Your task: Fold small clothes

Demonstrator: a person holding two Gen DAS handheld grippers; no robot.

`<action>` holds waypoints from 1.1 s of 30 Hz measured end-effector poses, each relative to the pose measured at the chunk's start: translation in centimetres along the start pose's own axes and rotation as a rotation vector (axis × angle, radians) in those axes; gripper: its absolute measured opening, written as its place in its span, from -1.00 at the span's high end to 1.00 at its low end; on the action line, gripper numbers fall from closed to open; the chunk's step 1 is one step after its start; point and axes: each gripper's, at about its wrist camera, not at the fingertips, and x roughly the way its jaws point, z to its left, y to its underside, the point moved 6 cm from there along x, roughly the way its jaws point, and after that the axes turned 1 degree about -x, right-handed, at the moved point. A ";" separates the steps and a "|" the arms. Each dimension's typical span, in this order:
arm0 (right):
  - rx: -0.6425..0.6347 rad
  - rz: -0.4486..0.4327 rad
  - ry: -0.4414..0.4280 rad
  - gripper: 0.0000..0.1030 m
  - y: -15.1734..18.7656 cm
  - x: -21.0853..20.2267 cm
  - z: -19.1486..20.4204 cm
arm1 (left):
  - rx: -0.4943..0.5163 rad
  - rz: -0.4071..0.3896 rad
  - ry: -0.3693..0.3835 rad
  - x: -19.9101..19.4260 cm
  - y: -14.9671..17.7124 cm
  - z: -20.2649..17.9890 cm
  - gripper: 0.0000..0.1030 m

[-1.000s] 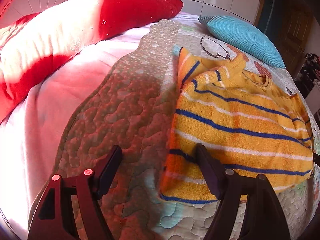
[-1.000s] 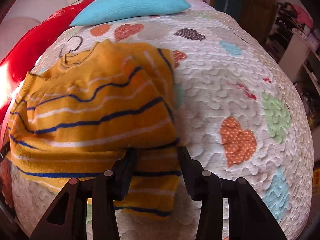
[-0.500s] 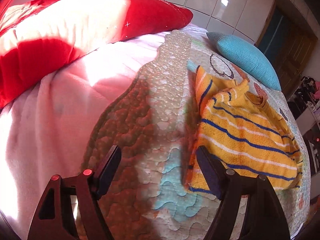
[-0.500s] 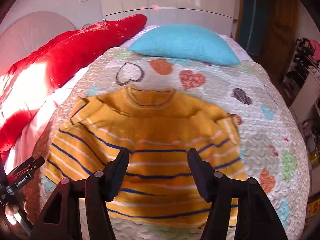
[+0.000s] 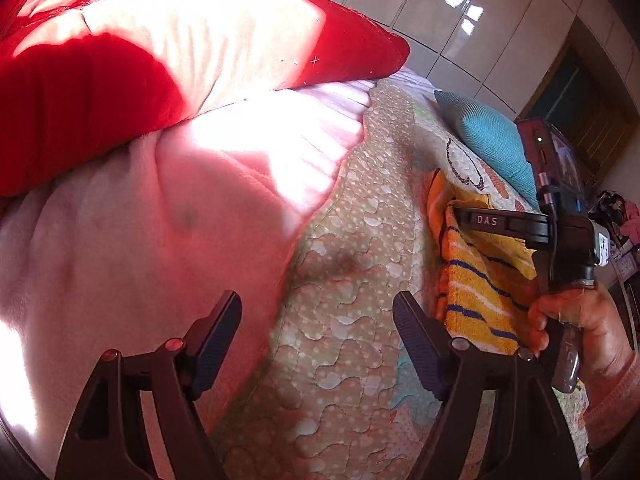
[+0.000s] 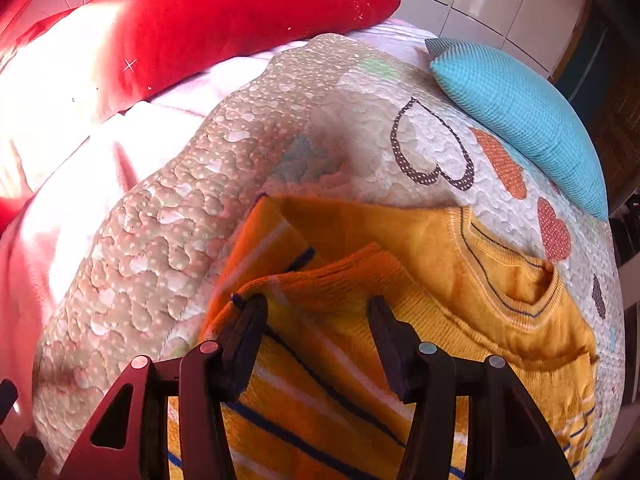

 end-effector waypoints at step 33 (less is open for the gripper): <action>0.523 0.044 0.146 -0.53 28.1 -10.6 -28.4 | 0.204 0.083 -0.143 4.2 3.3 -5.5 -0.50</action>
